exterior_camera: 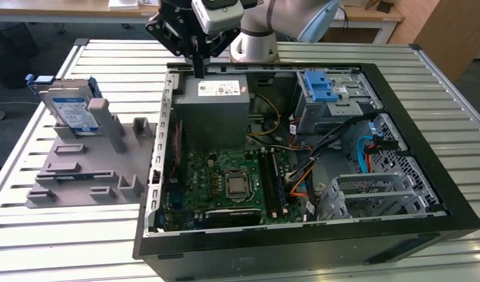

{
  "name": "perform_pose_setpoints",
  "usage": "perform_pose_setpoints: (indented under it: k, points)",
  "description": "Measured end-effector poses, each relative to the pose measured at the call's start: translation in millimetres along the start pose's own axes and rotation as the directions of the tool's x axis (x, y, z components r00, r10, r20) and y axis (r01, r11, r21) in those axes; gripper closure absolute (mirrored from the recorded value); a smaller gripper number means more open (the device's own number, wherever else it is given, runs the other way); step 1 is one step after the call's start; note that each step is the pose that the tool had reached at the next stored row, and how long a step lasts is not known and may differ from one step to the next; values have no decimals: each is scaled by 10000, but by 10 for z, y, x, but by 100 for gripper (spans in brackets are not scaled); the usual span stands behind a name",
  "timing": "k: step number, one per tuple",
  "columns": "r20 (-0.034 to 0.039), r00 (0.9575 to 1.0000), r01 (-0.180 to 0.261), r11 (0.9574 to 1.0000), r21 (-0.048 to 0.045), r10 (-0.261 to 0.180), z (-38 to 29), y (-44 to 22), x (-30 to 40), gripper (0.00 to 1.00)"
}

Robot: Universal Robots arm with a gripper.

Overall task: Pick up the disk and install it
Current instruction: 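Reach for the disk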

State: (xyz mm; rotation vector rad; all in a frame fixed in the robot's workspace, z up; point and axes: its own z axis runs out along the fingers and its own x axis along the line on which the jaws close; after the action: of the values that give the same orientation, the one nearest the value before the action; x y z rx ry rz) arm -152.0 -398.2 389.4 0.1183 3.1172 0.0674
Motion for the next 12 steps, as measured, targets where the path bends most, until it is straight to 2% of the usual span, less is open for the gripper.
perform_pose_setpoints:
  k: [12]
  points:
    - [0, 10000, 0, 10000, 0, 0, -1, 13, 113, 89]
